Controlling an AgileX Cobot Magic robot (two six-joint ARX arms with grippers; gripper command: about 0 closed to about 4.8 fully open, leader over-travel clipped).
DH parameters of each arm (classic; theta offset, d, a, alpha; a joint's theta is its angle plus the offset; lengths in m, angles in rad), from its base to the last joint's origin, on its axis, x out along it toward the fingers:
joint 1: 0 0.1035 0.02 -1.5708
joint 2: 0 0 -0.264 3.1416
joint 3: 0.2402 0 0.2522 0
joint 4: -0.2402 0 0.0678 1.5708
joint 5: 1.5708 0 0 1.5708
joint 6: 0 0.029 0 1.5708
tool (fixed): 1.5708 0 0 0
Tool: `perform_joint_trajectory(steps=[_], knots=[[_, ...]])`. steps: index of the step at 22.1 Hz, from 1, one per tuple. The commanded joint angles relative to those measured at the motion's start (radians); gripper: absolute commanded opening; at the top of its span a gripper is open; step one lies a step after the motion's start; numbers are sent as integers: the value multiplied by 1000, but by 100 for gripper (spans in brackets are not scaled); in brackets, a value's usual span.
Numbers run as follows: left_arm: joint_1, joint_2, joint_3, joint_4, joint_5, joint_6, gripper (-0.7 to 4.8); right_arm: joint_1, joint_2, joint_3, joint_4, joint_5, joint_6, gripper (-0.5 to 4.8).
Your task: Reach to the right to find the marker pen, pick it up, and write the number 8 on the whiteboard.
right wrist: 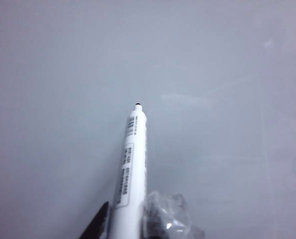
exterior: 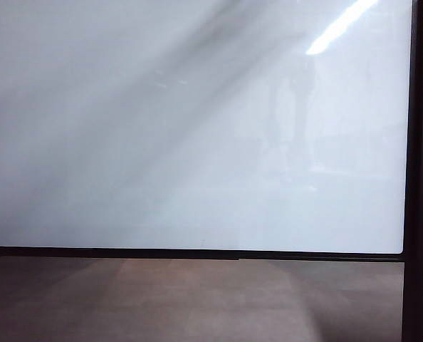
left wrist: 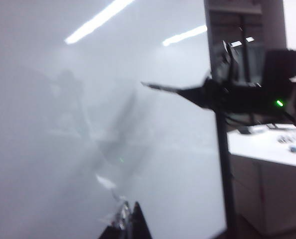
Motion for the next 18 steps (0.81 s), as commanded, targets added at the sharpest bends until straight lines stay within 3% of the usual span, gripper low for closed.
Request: perform_joint_trajectory(steps=[1,18], knots=[[0,10,3,-28,18,0,-5,1,19,8,48,15,-3,-5],[0,12,3,-5,16,0,-5,0,71,26,39,38,-3,-5]])
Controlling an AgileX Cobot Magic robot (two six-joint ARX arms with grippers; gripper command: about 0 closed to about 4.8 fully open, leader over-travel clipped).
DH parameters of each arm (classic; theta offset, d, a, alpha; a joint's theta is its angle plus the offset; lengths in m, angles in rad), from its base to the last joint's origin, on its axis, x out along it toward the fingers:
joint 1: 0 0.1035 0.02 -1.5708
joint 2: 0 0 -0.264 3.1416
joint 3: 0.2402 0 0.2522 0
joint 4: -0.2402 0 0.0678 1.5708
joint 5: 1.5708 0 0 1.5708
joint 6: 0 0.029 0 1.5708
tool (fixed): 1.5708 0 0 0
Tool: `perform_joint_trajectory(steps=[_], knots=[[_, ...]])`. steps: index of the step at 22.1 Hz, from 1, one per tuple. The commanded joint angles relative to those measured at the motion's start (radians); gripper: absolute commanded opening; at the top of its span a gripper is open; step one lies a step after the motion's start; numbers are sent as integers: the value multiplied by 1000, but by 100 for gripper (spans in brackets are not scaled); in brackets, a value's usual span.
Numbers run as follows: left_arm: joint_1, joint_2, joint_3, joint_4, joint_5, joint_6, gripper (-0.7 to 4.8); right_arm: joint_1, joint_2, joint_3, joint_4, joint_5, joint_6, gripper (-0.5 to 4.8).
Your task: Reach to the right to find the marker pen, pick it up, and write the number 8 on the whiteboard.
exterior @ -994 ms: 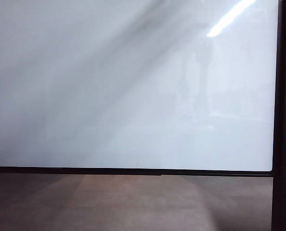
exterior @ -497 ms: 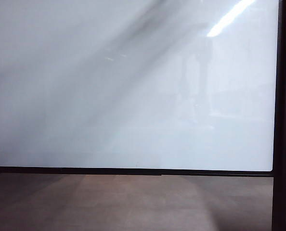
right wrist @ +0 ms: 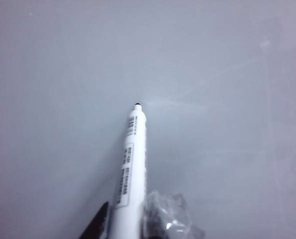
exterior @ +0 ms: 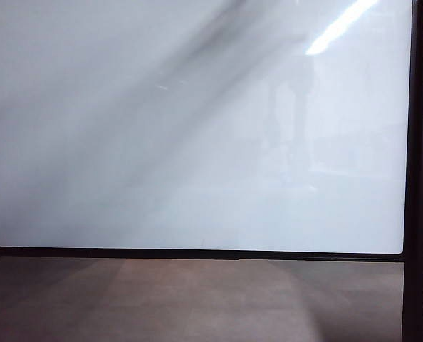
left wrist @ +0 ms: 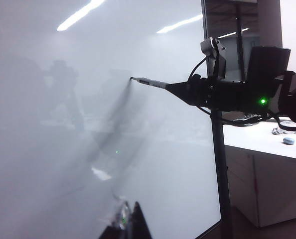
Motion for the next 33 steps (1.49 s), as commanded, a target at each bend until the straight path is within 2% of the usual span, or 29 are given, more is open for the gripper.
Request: perform_joint_trajectory(steps=[1,10,33], knots=[[0,0,3,16,4,0,-5,1,-2,6,-32,12,-4,-5],[0,0,4,19,4,0,-5,2,21,-13,-84,12,3,-5],[0,0,5,23,4,0,-5,2,20,-171,-80,50,34,-5]])
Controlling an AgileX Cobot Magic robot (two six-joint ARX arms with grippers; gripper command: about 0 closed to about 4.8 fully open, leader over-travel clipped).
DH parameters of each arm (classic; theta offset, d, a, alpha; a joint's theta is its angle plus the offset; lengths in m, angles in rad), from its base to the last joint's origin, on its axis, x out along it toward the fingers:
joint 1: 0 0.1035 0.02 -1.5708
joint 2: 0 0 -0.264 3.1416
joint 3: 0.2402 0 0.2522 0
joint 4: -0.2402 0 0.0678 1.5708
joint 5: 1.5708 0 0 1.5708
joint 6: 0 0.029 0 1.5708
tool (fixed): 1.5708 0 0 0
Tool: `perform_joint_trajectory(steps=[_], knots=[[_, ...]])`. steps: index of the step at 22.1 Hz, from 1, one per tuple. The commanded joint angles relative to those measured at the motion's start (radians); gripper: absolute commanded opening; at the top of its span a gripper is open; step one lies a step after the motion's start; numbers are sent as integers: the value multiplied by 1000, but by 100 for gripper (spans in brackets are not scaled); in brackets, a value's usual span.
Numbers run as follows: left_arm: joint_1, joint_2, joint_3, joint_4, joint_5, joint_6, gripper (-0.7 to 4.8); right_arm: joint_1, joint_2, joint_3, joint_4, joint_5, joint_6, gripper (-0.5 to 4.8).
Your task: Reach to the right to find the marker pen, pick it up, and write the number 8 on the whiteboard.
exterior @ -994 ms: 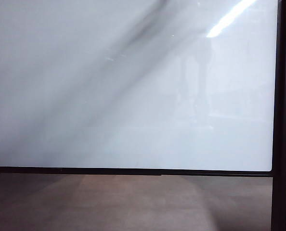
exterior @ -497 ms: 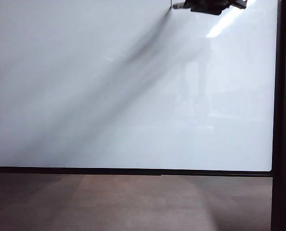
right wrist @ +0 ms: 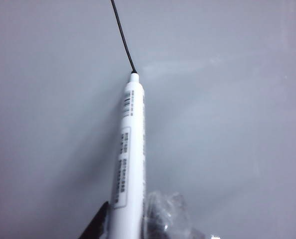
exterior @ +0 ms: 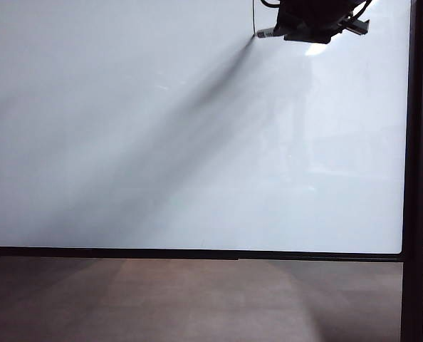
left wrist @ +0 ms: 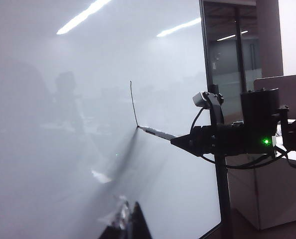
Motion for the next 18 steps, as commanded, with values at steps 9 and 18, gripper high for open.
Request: perform_joint_trajectory(steps=[9,18], knots=[[0,-6,5,14,4,0,-5,-18,-15,0,-25,133,2,-5],[1,-5,5,14,3,0,-5,-88,-92,-71,-23,143,0,-5]])
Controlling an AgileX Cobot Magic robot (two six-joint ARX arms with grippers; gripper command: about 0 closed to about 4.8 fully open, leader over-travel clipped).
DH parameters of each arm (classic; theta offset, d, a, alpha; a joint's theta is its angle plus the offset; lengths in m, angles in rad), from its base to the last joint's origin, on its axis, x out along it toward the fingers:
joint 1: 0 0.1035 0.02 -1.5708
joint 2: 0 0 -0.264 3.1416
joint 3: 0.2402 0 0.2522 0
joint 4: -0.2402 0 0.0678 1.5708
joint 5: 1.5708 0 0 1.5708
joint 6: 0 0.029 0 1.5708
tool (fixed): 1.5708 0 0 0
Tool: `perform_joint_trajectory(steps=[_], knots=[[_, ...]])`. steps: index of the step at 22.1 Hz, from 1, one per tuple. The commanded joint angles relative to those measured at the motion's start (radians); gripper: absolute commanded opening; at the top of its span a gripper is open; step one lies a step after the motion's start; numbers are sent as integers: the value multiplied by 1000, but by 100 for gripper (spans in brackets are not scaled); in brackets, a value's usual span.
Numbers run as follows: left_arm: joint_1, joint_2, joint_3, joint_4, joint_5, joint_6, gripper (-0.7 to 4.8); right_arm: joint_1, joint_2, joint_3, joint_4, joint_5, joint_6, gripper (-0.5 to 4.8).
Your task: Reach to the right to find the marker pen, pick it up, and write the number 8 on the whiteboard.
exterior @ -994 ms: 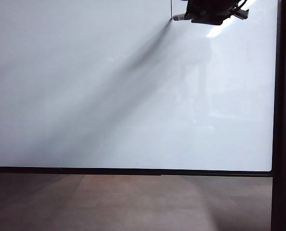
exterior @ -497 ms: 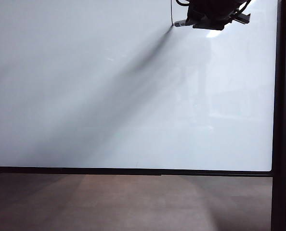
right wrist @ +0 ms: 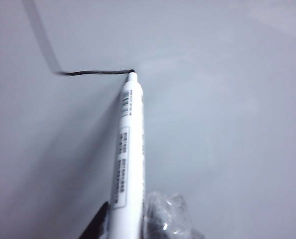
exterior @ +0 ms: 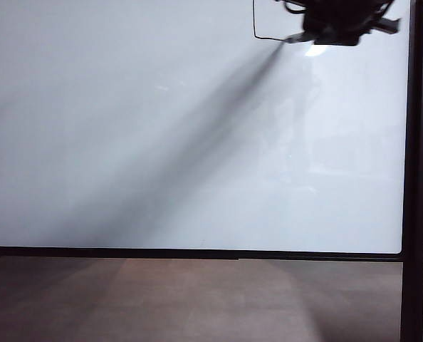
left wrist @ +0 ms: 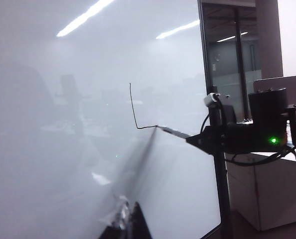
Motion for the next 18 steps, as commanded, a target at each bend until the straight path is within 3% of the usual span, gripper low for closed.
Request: perform_joint_trajectory(steps=[1,6,14,18], knots=[[1,0,4,13,3,0,-5,-37,-38,-19,10,19,4,-5],[2,-6,4,13,2,0,-5,-32,-73,-18,34,-48,4,-5],[2,-12,3,10,0,0,-5,90,-72,53,55,-42,-57,-5],[2,-18,3,12,1,0,-5,96,-44,134,52,-44,-64,-5]])
